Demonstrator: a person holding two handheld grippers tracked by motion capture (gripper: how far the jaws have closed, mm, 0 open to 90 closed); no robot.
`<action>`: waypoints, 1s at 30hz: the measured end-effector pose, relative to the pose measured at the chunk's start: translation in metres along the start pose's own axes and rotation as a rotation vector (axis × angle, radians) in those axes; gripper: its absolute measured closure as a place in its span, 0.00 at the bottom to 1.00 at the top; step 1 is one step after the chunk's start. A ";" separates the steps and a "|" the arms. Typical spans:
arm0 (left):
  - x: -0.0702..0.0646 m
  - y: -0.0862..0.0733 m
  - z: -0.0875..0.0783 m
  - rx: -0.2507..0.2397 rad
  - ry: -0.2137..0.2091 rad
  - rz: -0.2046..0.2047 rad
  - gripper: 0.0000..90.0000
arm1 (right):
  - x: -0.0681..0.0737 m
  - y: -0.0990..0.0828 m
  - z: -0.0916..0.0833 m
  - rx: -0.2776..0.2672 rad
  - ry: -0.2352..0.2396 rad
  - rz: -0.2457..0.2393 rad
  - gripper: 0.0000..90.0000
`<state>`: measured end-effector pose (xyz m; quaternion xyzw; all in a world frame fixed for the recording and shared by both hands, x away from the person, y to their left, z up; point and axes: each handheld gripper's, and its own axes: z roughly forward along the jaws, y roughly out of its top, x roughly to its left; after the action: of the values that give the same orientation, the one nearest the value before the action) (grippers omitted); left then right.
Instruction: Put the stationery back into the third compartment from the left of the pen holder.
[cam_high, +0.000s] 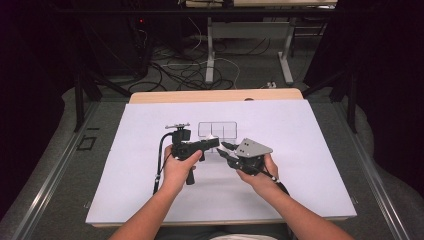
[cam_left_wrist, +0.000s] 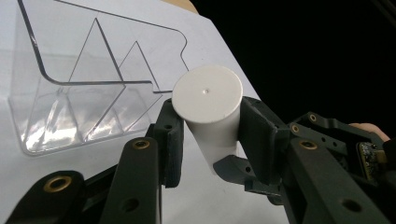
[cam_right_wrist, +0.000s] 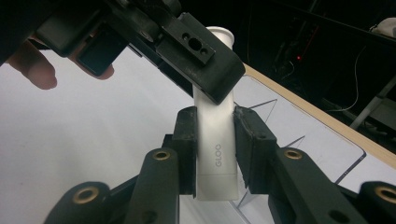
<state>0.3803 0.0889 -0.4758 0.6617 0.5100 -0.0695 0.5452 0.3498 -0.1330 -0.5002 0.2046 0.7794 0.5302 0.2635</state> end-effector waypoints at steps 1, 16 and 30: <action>0.000 0.000 0.000 0.004 -0.003 -0.003 0.69 | 0.000 0.000 0.000 0.002 -0.002 0.001 0.79; 0.001 0.003 0.001 0.016 -0.027 -0.091 0.73 | -0.002 -0.001 0.001 -0.008 -0.004 -0.001 0.78; -0.004 0.015 0.008 0.039 -0.009 -0.077 0.74 | -0.006 -0.002 0.001 -0.026 -0.008 0.040 0.67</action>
<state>0.3934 0.0816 -0.4668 0.6518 0.5313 -0.1035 0.5313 0.3553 -0.1369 -0.5011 0.2189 0.7673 0.5444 0.2588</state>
